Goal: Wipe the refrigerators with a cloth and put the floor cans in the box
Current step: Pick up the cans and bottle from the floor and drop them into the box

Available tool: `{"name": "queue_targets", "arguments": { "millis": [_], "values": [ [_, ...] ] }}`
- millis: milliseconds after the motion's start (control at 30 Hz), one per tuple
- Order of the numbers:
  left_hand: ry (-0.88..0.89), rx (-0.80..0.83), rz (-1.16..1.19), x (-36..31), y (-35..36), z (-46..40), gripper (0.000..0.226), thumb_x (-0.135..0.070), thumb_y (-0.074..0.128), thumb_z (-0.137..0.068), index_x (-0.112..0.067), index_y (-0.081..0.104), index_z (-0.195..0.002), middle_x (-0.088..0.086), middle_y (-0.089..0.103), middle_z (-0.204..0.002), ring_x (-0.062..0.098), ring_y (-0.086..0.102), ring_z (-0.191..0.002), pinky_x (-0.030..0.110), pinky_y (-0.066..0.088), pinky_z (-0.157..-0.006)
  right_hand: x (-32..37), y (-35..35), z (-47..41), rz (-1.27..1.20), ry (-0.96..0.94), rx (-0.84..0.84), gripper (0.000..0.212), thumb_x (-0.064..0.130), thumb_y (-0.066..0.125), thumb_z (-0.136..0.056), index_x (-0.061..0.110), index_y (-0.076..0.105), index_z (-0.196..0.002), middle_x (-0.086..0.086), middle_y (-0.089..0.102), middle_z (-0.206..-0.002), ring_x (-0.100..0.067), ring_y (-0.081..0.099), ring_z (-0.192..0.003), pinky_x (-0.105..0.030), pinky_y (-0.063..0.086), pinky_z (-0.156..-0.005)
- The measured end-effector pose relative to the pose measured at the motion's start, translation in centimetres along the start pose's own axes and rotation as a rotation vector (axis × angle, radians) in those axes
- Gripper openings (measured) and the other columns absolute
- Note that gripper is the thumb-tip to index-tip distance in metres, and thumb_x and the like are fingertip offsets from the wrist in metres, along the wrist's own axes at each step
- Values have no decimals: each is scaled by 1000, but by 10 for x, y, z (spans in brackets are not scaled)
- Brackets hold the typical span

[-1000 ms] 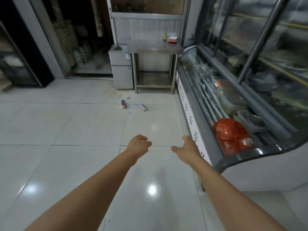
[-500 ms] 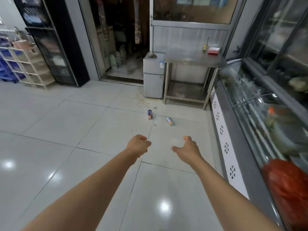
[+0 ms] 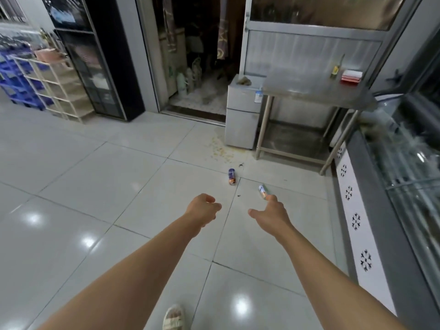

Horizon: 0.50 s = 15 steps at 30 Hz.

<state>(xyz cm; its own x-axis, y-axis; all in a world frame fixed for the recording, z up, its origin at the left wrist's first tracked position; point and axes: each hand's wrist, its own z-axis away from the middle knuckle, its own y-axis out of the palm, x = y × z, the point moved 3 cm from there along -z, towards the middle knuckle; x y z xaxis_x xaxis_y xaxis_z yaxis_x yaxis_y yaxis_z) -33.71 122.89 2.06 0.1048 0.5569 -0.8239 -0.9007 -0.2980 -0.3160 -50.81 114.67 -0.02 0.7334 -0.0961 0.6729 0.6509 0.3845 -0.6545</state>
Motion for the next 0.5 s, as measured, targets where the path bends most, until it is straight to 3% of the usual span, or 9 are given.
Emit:
{"name": "queue_targets", "arguments": {
  "millis": [167,300,500],
  "values": [
    [18,52,-46,-35,-24,-106,37,-22,55,-89,-11,49,-124,11,62,-113,23,63,-101,26,40,-61,43,13,-90,-22,36,-40,68,36,62,-85,10,29,-138,-12,33,-141,-24,48,-115,-26,37,-76],
    [18,99,-110,-71,-39,-185,37,-22,55,-89,-12,49,-124,10,62,-114,23,62,-102,25,40,-60,70,13,-153,-73,106,-95,69,36,64,-84,11,30,-139,-12,35,-139,-19,47,-91,-23,36,-59],
    [-7,184,-173,-118,-25,-283,38,-20,54,-90,-12,48,-126,10,61,-116,21,60,-94,25,39,-60,78,-6,-241,-105,207,-157,69,36,64,-84,15,30,-140,-9,38,-135,-15,42,-78,-24,38,-65]
  ]
}}
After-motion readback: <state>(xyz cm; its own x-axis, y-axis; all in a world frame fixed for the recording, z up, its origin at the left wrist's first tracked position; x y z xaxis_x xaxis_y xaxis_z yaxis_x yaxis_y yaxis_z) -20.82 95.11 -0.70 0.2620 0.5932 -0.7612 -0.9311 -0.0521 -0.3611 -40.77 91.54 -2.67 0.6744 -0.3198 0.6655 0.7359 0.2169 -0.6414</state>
